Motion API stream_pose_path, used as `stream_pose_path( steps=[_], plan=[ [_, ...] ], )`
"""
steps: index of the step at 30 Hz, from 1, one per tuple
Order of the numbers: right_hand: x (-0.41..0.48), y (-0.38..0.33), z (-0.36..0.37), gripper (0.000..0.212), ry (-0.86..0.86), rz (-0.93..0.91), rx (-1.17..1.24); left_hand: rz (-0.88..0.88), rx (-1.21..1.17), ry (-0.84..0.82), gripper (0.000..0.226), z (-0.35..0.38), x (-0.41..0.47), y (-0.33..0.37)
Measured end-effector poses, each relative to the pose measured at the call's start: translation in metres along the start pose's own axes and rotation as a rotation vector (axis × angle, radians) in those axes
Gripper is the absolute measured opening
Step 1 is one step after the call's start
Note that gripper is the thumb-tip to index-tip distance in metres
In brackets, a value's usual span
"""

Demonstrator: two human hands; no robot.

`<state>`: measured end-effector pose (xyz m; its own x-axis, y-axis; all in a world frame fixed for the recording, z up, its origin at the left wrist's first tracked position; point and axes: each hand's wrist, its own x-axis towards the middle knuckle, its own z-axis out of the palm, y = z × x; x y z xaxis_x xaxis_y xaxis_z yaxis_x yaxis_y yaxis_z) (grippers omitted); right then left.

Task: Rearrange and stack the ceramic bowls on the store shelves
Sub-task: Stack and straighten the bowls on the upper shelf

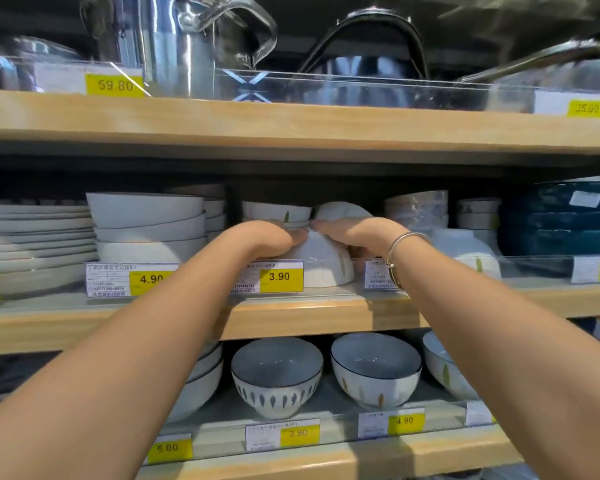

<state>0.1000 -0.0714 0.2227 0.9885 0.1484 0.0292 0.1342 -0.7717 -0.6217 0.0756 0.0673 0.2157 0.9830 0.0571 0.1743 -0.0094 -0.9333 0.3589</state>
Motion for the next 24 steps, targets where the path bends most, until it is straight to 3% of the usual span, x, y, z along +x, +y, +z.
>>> stream_pose_path(
  steps=[3,15,24],
  plan=[
    [-0.006,0.003,-0.001,0.040,-0.019,-0.009,0.025,0.028,-0.006,-0.039,0.062,0.002,-0.001,0.000],
    [-0.015,0.007,-0.006,0.031,-0.081,-0.072,0.165,0.102,-0.088,-0.105,0.062,-0.008,-0.009,-0.006],
    [-0.009,0.009,-0.008,0.029,-0.176,-0.047,0.302,-0.031,-0.205,-0.190,0.071,-0.009,-0.004,-0.011]
  ],
)
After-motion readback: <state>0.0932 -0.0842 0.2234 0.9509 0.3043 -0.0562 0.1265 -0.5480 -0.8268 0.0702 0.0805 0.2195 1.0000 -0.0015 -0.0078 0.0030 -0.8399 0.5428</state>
